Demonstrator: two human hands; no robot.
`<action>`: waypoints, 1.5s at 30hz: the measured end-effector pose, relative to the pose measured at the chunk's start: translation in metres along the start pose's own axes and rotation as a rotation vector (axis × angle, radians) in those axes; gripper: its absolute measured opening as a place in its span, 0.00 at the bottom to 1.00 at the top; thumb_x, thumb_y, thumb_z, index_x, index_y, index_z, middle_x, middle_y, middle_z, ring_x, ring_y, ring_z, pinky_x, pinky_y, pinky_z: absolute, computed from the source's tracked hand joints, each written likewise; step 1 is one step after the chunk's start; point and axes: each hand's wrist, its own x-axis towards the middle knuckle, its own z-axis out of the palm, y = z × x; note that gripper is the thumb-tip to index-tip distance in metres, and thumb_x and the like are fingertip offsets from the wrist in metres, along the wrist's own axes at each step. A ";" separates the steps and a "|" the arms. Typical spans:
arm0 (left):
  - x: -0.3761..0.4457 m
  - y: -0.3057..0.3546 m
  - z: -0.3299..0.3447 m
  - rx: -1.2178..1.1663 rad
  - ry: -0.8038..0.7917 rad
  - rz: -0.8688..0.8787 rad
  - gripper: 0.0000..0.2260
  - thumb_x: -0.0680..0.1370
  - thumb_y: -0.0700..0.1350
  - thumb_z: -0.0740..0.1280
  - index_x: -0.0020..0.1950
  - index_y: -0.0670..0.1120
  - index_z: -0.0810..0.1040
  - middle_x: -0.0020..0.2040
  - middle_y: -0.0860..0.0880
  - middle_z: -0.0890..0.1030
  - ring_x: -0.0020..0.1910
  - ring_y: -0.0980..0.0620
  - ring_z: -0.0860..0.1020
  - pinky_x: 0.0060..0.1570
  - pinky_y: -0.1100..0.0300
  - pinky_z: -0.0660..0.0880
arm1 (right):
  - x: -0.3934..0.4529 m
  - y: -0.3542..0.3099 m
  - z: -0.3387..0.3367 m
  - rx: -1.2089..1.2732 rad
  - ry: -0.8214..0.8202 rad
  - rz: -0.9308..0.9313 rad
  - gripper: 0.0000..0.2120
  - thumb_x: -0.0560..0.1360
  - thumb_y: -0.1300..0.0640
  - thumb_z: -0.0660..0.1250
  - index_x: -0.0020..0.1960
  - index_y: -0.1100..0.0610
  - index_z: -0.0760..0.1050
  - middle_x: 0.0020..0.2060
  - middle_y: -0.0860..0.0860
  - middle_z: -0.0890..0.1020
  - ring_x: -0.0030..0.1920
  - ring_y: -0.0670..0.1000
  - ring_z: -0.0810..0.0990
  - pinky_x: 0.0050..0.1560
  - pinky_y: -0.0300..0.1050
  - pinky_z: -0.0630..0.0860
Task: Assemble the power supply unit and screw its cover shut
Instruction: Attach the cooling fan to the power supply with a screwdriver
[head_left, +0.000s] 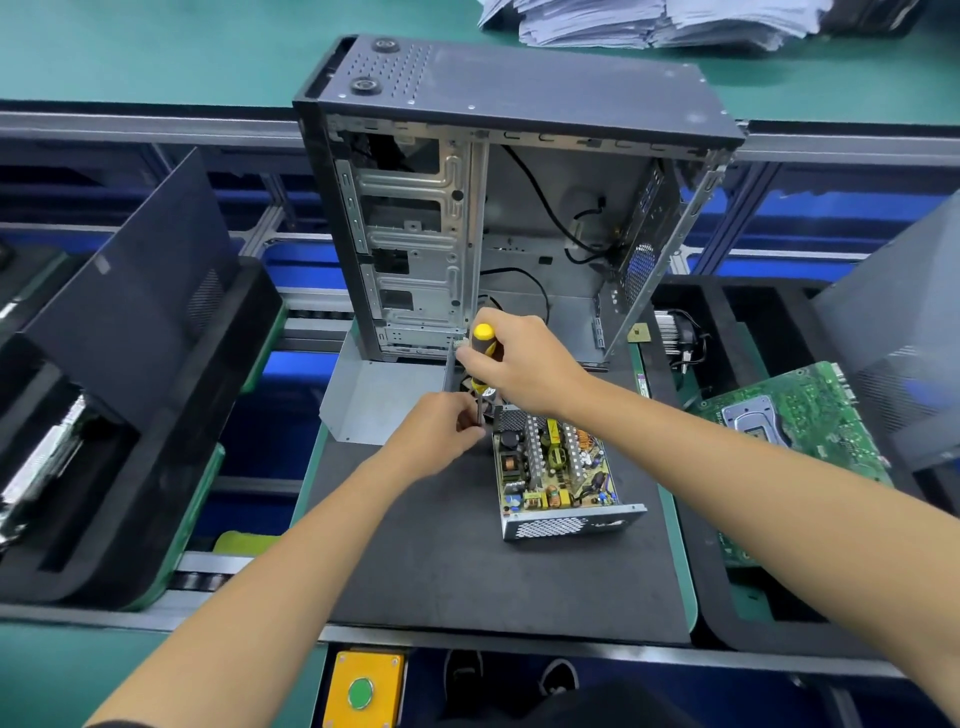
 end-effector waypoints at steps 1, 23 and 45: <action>0.000 0.000 0.000 0.013 -0.001 0.006 0.03 0.76 0.43 0.69 0.43 0.47 0.77 0.38 0.51 0.79 0.37 0.52 0.76 0.39 0.60 0.74 | 0.000 0.000 0.000 -0.002 -0.002 0.001 0.12 0.77 0.50 0.65 0.40 0.54 0.68 0.30 0.48 0.75 0.28 0.46 0.68 0.31 0.42 0.65; 0.000 0.006 0.050 0.119 0.169 -0.013 0.06 0.77 0.41 0.67 0.44 0.45 0.70 0.40 0.48 0.73 0.42 0.43 0.77 0.38 0.58 0.65 | -0.003 0.005 -0.010 -0.348 -0.223 -0.010 0.07 0.75 0.54 0.70 0.44 0.54 0.72 0.41 0.47 0.71 0.43 0.50 0.71 0.42 0.42 0.66; 0.011 -0.020 0.068 -0.125 0.131 -0.122 0.06 0.76 0.37 0.65 0.51 0.43 0.75 0.47 0.48 0.78 0.43 0.50 0.75 0.43 0.61 0.70 | 0.001 0.017 0.002 -0.471 -0.304 -0.049 0.06 0.76 0.55 0.68 0.50 0.55 0.74 0.46 0.47 0.71 0.46 0.49 0.70 0.47 0.44 0.69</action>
